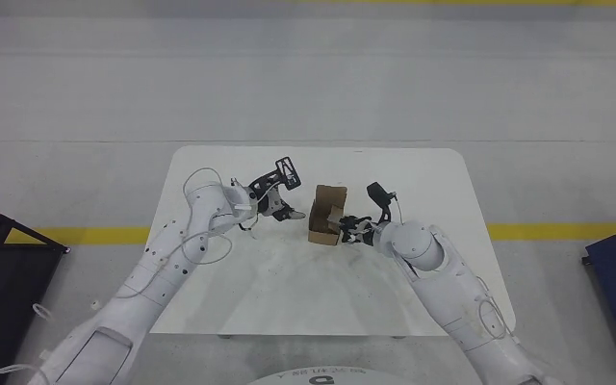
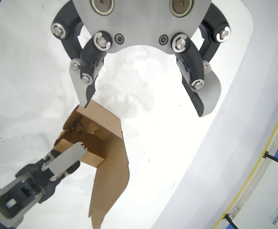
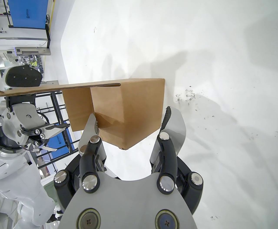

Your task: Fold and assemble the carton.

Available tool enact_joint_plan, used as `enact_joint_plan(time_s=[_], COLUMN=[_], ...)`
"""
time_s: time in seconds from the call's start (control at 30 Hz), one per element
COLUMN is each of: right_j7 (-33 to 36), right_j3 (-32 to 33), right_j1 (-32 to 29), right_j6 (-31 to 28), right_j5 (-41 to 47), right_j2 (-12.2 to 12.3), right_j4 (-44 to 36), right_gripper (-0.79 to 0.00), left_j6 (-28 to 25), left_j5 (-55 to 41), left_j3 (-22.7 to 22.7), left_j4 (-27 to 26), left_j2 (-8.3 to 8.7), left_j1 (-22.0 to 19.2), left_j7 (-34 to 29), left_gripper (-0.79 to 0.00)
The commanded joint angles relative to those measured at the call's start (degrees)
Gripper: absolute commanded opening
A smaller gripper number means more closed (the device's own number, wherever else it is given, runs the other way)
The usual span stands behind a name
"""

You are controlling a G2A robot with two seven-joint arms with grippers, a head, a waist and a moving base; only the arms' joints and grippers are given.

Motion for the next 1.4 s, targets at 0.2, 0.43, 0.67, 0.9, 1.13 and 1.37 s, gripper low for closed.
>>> enact_joint_plan(time_s=[0.2,0.43,0.67,0.9,1.13,1.37], right_j7=[0.7,0.8,0.2,-1.6,-1.9,-2.0], right_j3=[-0.5,-1.2,-1.6,1.2,3.5,2.4], right_j1=[0.5,1.2,1.0,-2.9,-6.4,-6.5], right_j6=[-0.4,-0.6,-0.3,-3.4,-5.7,-3.7], right_j5=[-0.3,-0.4,-0.9,-0.5,-0.6,-2.4], right_j2=[0.1,0.0,0.1,0.7,1.4,1.4], right_j4=[0.5,1.1,0.5,-2.6,-6.0,-7.3], right_gripper=[-0.289,-0.403,-0.419,-0.413,-0.616,-0.662], left_j6=[1.1,1.9,2.9,2.6,2.6,2.6], left_j5=[-1.8,-2.4,-4.8,-5.0,-5.0,-5.0], left_j3=[3.4,6.5,8.3,7.1,7.1,7.1], left_j4=[4.3,5.3,6.6,6.5,6.5,6.5], left_j2=[-1.86,-3.37,-4.94,-4.66,-4.66,-4.66], left_j1=[-3.8,-5.7,-7.9,-7.3,-7.3,-7.3], left_j7=[-1.8,-5.1,-6.5,-2.8,-2.8,-2.8], left_gripper=[0.0,0.0,0.0,0.0,0.0,0.0])
